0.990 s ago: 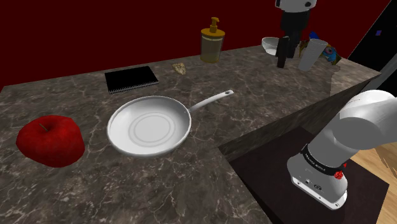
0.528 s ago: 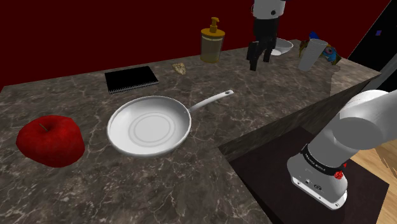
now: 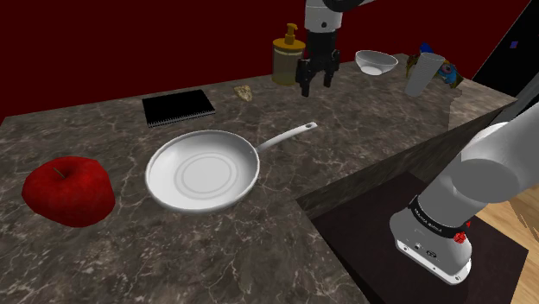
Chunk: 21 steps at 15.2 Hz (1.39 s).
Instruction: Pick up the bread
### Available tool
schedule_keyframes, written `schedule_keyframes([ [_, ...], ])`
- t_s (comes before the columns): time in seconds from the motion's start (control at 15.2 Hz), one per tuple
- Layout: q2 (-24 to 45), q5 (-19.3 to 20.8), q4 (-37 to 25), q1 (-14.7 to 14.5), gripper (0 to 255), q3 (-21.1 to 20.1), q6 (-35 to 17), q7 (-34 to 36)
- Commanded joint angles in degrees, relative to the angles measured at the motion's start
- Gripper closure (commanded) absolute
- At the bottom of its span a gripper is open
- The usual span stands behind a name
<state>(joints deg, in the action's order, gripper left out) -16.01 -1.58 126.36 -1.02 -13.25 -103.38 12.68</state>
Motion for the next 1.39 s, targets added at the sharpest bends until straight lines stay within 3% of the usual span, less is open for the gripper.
schedule_keyframes([
  [0.0, 4.70, 0.36, -3.25, 0.11, 0, -0.99, -2.03, 2.80],
  [0.59, 23.74, 4.24, -20.62, -1.11, 0, -3.16, -5.91, 14.28],
  [1.19, 43.74, 8.76, -45.31, -5.08, 0, -2.00, -3.51, 22.86],
  [1.32, 44.00, 8.84, -44.17, -5.06, 0, -1.91, -4.91, 22.93],
])
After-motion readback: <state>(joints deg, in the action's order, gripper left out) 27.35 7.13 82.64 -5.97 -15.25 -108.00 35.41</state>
